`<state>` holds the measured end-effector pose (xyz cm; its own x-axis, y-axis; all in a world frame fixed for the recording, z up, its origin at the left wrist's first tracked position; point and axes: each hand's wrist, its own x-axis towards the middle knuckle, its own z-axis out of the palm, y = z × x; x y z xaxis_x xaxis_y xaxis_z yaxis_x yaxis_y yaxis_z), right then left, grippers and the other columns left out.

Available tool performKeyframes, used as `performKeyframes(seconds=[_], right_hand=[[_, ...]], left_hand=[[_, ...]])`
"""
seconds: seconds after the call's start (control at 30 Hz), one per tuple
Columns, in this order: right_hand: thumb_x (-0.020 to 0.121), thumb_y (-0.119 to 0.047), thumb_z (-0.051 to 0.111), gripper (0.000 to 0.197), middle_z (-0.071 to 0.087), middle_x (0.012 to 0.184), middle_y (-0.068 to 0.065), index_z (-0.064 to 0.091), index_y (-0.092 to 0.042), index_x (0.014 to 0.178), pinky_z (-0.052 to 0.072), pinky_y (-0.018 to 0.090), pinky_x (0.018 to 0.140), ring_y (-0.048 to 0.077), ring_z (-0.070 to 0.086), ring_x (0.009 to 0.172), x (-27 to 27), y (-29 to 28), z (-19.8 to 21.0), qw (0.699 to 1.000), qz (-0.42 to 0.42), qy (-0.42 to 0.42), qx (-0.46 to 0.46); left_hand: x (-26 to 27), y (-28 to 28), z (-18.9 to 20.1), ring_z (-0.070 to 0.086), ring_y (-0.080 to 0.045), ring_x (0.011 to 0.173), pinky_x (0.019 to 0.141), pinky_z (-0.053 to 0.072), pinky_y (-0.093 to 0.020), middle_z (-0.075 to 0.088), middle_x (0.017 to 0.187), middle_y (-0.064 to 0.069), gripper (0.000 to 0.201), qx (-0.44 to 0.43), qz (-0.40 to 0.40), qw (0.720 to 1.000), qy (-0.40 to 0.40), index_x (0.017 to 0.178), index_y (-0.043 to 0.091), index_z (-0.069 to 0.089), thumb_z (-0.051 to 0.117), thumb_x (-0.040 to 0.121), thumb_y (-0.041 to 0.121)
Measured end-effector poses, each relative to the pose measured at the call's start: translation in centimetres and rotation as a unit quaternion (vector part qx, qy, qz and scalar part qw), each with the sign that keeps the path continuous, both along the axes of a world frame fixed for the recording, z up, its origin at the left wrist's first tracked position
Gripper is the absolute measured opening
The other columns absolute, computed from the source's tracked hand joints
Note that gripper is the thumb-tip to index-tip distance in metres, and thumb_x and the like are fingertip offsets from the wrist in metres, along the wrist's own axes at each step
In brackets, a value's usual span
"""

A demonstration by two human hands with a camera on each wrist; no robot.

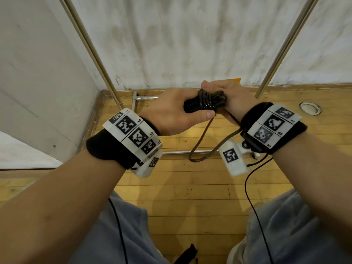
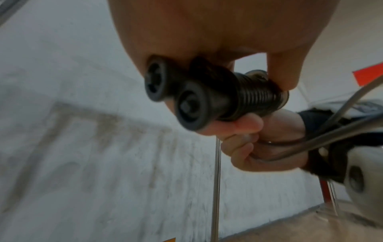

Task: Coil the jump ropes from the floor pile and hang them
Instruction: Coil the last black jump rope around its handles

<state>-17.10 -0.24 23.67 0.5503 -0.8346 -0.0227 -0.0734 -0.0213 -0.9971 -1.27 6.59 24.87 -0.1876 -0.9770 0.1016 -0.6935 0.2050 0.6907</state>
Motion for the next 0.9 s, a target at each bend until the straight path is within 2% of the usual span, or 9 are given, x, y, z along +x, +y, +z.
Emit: performKeyframes(seconds=[0.07,0.13,0.23,0.37,0.47,0.53,0.6,0.77,0.9], right_hand=[[0.093,-0.018,0.054,0.035,0.056,0.046,-0.013,0.063,-0.023,0.06,0.043,0.018,0.047,0.002,0.052,0.044,0.6,0.5,-0.2,0.999,-0.03,0.014,0.02],[0.096,-0.001,0.039,0.036,0.05,0.038,-0.013,0.052,-0.018,0.067,0.041,0.016,0.045,0.0,0.047,0.037,1.0,1.0,-0.5,0.997,-0.059,0.046,0.012],[0.098,-0.009,0.038,0.03,0.048,0.048,-0.006,0.054,-0.015,0.073,0.04,0.025,0.051,0.009,0.041,0.044,1.7,1.7,-0.8,0.998,-0.054,0.012,0.03],[0.098,-0.017,0.041,0.016,0.047,0.063,-0.014,0.056,-0.015,0.095,0.052,0.033,0.056,0.004,0.048,0.048,2.7,2.6,-1.2,0.984,-0.028,0.116,-0.13],[0.096,-0.013,0.042,0.013,0.051,0.068,-0.011,0.054,-0.013,0.101,0.053,0.035,0.055,0.008,0.052,0.047,2.8,2.7,-1.1,0.973,-0.028,0.166,-0.155],[0.096,-0.013,0.042,0.014,0.056,0.069,-0.003,0.056,-0.012,0.098,0.052,0.034,0.054,0.014,0.054,0.047,2.7,2.8,-0.9,0.971,-0.022,0.185,-0.148],[0.097,-0.013,0.044,0.015,0.056,0.065,-0.001,0.058,-0.011,0.092,0.05,0.031,0.05,0.013,0.051,0.047,2.5,3.0,-0.7,0.978,-0.015,0.17,-0.119],[0.096,-0.015,0.045,0.018,0.051,0.06,-0.002,0.058,-0.011,0.086,0.035,0.023,0.047,0.009,0.042,0.048,2.3,3.0,-0.5,0.98,-0.007,0.18,-0.085],[0.098,-0.016,0.042,0.021,0.051,0.068,0.002,0.059,-0.005,0.092,0.033,0.012,0.042,0.01,0.041,0.052,2.4,3.3,-0.7,0.954,0.015,0.258,-0.149]], left_hand=[[0.0,-0.1,0.2,0.063,-0.011,0.057,0.054,0.052,-0.03,0.066,0.071,-0.001,0.032,-0.002,0.026,0.999,0.027,0.094,0.016,0.065,0.065,0.084,0.046],[0.0,-0.3,0.4,0.064,-0.012,0.053,0.046,0.05,-0.027,0.067,0.073,-0.004,0.034,-0.014,0.057,0.997,0.05,0.091,0.013,0.061,0.064,0.085,0.046],[0.0,-0.7,0.5,0.064,-0.011,0.049,0.041,0.046,-0.023,0.066,0.068,0.001,0.035,-0.022,0.104,0.991,0.083,0.087,0.015,0.055,0.061,0.086,0.049],[0.2,-1.1,0.5,0.063,-0.01,0.046,0.044,0.049,-0.028,0.064,0.065,0.002,0.036,-0.03,0.138,0.984,0.106,0.08,0.02,0.049,0.055,0.089,0.053],[-0.1,-1.5,0.1,0.062,-0.01,0.047,0.047,0.053,-0.033,0.063,0.065,0.003,0.037,-0.032,0.158,0.983,0.091,0.079,0.021,0.046,0.055,0.088,0.055],[-0.2,-1.8,-0.2,0.061,-0.007,0.045,0.045,0.049,-0.028,0.062,0.064,0.004,0.036,-0.039,0.177,0.98,0.083,0.078,0.022,0.044,0.057,0.087,0.056],[0.0,-2.1,-0.5,0.06,-0.007,0.046,0.044,0.044,-0.022,0.061,0.062,0.006,0.036,-0.05,0.194,0.976,0.08,0.078,0.023,0.044,0.059,0.085,0.056],[0.9,-2.9,-1.6,0.062,-0.014,0.064,0.051,0.044,-0.026,0.062,0.075,0.004,0.046,-0.071,0.221,0.973,-0.002,0.09,0.018,0.049,0.066,0.077,0.06],[1.3,-3.4,-2.7,0.062,-0.017,0.064,0.054,0.048,-0.032,0.06,0.076,0.002,0.053,-0.031,0.236,0.97,-0.057,0.091,0.017,0.049,0.062,0.076,0.066]])
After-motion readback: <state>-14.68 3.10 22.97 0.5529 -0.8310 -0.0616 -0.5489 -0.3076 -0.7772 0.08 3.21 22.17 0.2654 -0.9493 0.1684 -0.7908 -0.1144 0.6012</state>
